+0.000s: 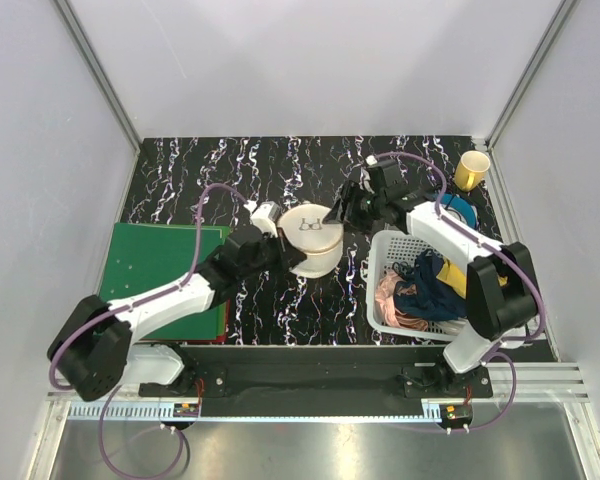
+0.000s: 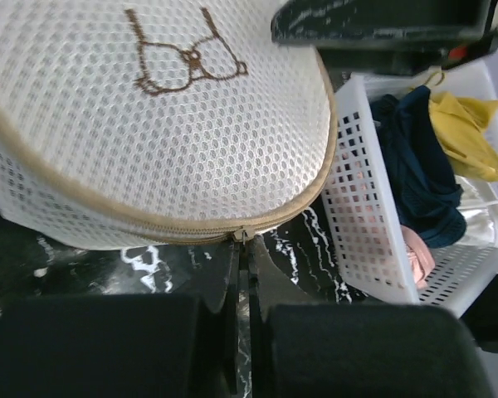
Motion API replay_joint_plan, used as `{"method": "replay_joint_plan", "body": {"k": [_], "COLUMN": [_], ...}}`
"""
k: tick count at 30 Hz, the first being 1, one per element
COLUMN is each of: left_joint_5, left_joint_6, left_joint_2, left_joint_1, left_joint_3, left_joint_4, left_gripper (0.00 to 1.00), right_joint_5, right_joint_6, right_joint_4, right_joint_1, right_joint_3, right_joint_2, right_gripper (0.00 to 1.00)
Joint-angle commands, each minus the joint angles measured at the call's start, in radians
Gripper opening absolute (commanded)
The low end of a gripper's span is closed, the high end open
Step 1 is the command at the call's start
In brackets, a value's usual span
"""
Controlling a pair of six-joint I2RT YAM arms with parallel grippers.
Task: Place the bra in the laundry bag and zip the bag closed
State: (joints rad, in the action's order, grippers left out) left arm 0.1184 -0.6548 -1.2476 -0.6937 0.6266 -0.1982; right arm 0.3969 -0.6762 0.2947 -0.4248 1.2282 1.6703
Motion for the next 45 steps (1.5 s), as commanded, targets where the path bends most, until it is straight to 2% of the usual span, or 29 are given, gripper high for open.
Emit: {"method": "replay_joint_plan", "body": {"k": [1,2,4,6,10,11,13,15,19,29,32,33,34,35,38,39,40,43,45], "left_joint_5": [0.096,0.107,0.106,0.098,0.081,0.069,0.061,0.058,0.049,0.041,0.046,0.044,0.024,0.014,-0.010,0.000,0.019,-0.002,-0.006], "left_joint_6": [-0.074,-0.077,-0.077,-0.078,-0.083,-0.082,-0.081,-0.083,-0.083,-0.085,-0.078,-0.068,-0.063,-0.057,-0.091,-0.124,-0.138,-0.123,-0.074], "left_joint_2": [-0.082,-0.094,-0.125,-0.136,-0.145,-0.144,-0.144,-0.144,-0.148,-0.148,-0.153,-0.153,-0.148,-0.145,-0.144,-0.141,-0.116,-0.046,-0.009], "left_joint_1": [-0.007,-0.013,-0.024,-0.044,-0.067,-0.075,-0.081,-0.084,-0.095,-0.107,-0.107,-0.106,-0.104,-0.098,-0.020,0.014,0.081,0.172,0.197], "left_joint_3": [0.033,0.036,0.053,0.064,0.079,0.082,0.084,0.085,0.085,0.055,0.064,0.067,0.070,0.077,0.068,0.046,0.010,-0.064,-0.062], "left_joint_4": [-0.188,-0.201,-0.210,-0.218,-0.213,-0.207,-0.205,-0.207,-0.207,-0.219,-0.215,-0.204,-0.187,-0.137,0.012,0.016,0.003,0.012,0.058], "left_gripper": [0.00,0.00,0.00,0.00,0.00,0.00,0.00,0.00,0.00,0.00,0.00,0.00,0.00,0.00,0.00,0.00,0.00,0.00,0.00], "right_joint_5": [-0.200,-0.198,-0.200,-0.254,-0.239,-0.231,-0.234,-0.262,-0.312,-0.329,-0.328,-0.332,-0.342,-0.342,-0.253,-0.207,-0.088,0.099,0.135], "right_joint_6": [0.083,0.070,0.024,-0.011,-0.083,-0.151,-0.227,-0.336,-0.483,-0.513,-0.516,-0.517,-0.510,-0.500,-0.415,-0.389,-0.306,-0.150,-0.111], "right_joint_4": [0.225,0.222,0.216,0.218,0.210,0.196,0.108,0.005,-0.166,-0.256,-0.261,-0.262,-0.262,-0.261,-0.266,-0.272,-0.282,-0.279,-0.250], "right_joint_1": [-0.006,-0.008,-0.014,-0.026,-0.029,-0.040,-0.083,-0.109,-0.150,-0.173,-0.173,-0.173,-0.172,-0.169,-0.109,-0.079,-0.036,-0.014,-0.014], "right_joint_3": [-0.070,-0.093,-0.145,-0.165,-0.197,-0.211,-0.269,-0.329,-0.426,-0.432,-0.438,-0.441,-0.443,-0.440,-0.429,-0.421,-0.409,-0.331,-0.291], "right_joint_2": [-0.147,-0.191,-0.230,-0.285,-0.342,-0.363,-0.380,-0.394,-0.397,-0.333,-0.330,-0.333,-0.334,-0.334,-0.325,-0.316,-0.282,-0.206,-0.176], "right_gripper": [0.70,0.76,0.80,0.91,0.91,0.90,0.84,0.82,0.65,0.52,0.33,0.15,0.05,0.00,0.00,0.00,0.00,0.00,0.00]}}
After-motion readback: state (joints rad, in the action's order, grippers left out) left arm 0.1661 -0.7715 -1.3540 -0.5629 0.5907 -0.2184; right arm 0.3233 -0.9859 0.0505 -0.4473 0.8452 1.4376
